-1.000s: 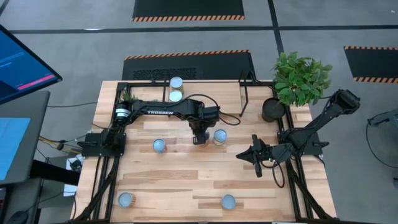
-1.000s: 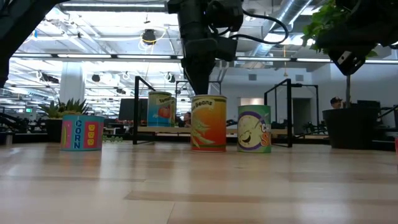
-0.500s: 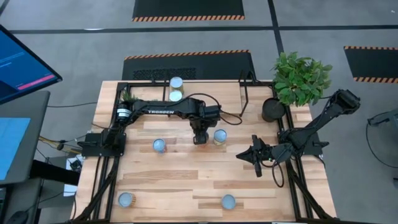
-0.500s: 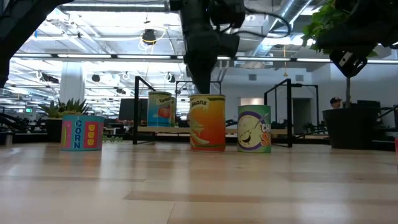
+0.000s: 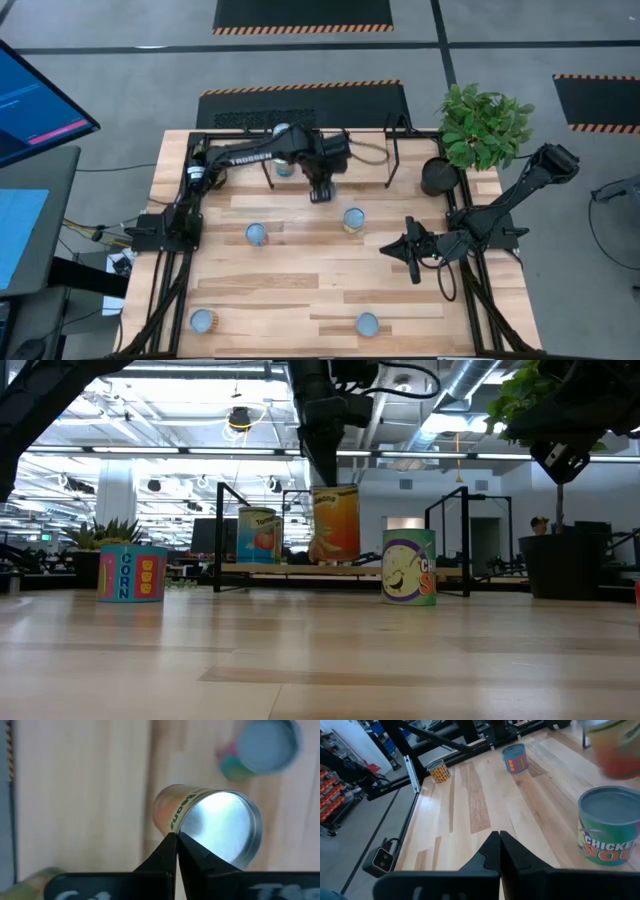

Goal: Pick and place cans onto a shelf
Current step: Put the canned green peas on the shelf

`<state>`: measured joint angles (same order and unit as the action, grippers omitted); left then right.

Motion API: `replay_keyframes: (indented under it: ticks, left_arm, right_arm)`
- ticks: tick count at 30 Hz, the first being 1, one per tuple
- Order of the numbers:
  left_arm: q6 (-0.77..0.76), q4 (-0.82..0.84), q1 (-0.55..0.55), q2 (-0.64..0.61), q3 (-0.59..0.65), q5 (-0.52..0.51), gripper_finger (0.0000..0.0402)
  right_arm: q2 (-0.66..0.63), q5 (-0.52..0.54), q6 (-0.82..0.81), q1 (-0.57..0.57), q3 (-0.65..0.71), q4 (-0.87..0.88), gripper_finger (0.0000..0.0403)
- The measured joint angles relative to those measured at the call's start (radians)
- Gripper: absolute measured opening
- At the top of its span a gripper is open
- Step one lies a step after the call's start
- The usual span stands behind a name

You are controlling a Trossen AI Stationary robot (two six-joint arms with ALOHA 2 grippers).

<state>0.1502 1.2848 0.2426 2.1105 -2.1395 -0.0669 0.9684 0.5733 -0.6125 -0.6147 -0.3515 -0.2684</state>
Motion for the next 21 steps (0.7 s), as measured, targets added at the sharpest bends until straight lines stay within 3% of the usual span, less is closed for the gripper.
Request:
replay_keyframes:
  ticks: [10,21]
  left_arm:
    - [0.015,0.029,0.150,0.000,-0.006,-0.002,0.0000]
    - [0.051,0.101,0.201,0.002,0.000,-0.033,0.0000]
  right_arm:
    - [0.000,0.014,0.001,0.002,0.000,0.000,0.0013]
    - [0.000,0.016,-0.001,0.002,0.000,-0.002,0.0013]
